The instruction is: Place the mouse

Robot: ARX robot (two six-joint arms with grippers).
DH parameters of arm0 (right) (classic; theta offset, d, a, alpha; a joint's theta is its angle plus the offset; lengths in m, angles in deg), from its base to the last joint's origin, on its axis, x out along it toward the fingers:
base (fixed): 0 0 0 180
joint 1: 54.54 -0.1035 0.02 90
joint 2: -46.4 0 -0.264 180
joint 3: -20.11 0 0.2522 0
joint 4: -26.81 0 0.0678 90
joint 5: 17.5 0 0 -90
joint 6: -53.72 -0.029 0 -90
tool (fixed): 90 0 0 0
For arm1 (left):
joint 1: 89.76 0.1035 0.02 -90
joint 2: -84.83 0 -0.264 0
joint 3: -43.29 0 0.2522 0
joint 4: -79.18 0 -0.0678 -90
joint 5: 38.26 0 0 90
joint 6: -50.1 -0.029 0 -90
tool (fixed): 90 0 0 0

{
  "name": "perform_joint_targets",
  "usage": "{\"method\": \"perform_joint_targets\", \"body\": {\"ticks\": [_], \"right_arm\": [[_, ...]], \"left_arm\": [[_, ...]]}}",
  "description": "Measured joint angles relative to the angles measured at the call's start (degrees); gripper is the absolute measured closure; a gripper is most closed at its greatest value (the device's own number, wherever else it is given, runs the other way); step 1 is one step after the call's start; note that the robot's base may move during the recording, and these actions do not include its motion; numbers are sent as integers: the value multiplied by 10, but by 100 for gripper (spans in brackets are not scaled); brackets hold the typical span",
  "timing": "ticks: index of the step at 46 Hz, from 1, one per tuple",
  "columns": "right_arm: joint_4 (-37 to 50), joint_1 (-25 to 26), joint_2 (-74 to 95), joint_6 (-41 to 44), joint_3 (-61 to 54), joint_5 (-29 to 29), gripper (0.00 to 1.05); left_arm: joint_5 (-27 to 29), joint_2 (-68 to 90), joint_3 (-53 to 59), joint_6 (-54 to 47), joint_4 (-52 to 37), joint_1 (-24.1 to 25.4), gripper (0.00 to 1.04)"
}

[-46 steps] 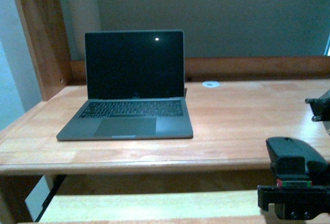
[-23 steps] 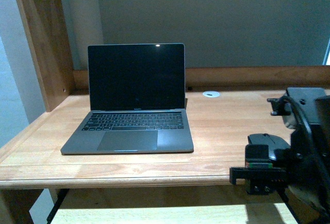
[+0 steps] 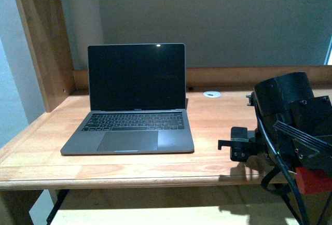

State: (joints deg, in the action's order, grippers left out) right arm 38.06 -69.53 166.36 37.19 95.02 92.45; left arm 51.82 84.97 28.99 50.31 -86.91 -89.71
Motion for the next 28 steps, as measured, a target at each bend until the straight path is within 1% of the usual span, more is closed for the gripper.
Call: {"method": "perform_joint_targets", "body": {"ticks": [6, 11, 26, 28], "right_arm": [[-31, 4, 49, -3, 50, -8, 42], [-36, 13, 78, 3, 81, -10, 42], [-39, 30, 107, 7, 124, -14, 42], [-37, 33, 109, 11, 126, -15, 39]], "left_arm": [[0, 0, 0, 0, 0, 0, 7], [0, 0, 0, 0, 0, 0, 7], [0, 0, 0, 0, 0, 0, 7], [0, 0, 0, 0, 0, 0, 7]]}}
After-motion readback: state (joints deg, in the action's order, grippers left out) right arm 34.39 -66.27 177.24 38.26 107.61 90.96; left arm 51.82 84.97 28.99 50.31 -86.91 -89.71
